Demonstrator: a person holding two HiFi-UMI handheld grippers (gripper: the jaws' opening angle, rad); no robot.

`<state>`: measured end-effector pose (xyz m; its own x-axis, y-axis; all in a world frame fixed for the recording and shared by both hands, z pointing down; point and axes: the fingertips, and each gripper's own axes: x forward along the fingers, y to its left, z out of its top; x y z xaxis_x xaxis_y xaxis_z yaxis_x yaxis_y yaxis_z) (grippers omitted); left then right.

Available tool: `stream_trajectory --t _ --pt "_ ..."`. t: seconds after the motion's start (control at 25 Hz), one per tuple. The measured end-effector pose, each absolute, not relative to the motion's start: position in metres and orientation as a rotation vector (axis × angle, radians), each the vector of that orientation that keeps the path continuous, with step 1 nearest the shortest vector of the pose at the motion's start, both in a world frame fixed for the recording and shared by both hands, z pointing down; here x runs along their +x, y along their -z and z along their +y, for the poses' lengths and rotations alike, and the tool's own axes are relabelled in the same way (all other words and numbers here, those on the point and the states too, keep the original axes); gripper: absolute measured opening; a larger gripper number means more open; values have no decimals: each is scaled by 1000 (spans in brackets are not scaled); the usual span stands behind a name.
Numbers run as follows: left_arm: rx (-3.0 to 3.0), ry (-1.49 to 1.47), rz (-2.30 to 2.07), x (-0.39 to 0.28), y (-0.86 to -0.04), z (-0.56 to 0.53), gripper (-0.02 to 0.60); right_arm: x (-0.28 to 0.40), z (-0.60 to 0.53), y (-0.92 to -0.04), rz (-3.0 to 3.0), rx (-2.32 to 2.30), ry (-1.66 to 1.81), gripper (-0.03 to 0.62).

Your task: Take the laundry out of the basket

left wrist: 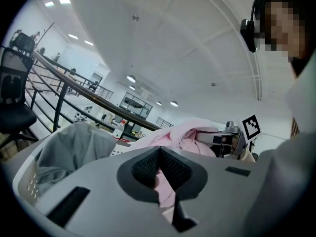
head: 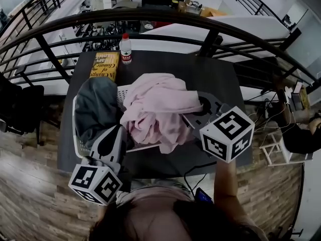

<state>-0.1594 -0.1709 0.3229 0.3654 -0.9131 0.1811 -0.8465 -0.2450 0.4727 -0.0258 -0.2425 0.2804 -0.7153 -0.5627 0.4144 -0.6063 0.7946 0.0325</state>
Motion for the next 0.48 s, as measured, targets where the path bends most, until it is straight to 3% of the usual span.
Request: stream_trajectory --t 0.48 --pt "2203 126 -1455 -81 -307 -155 -3 76 -227 -226 -2637 1073 -108 64"
